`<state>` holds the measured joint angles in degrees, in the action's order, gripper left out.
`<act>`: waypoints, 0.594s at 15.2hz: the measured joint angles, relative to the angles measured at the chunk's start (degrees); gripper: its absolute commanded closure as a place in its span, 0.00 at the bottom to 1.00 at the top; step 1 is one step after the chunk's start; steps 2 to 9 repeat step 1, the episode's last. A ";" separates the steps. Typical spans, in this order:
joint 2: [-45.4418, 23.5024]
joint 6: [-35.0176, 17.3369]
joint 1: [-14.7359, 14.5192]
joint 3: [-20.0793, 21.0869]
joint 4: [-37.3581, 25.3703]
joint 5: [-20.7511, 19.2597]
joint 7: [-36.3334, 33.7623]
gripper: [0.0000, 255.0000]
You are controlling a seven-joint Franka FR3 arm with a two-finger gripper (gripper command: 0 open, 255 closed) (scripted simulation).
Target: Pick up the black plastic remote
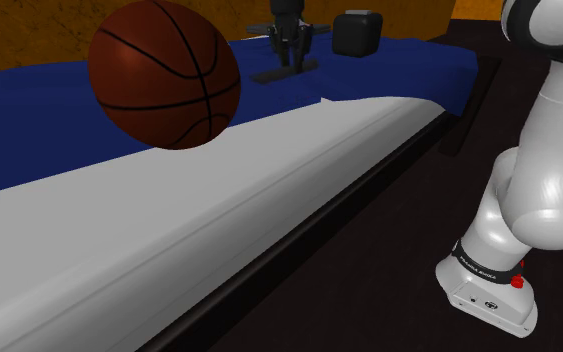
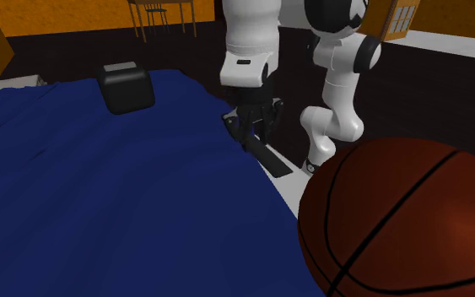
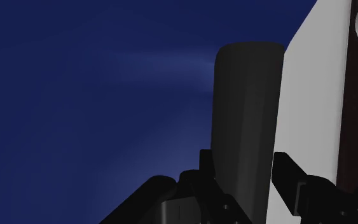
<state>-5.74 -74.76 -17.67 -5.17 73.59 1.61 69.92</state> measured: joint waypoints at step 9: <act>-0.42 0.74 0.01 0.00 -1.15 0.05 -0.02 1.00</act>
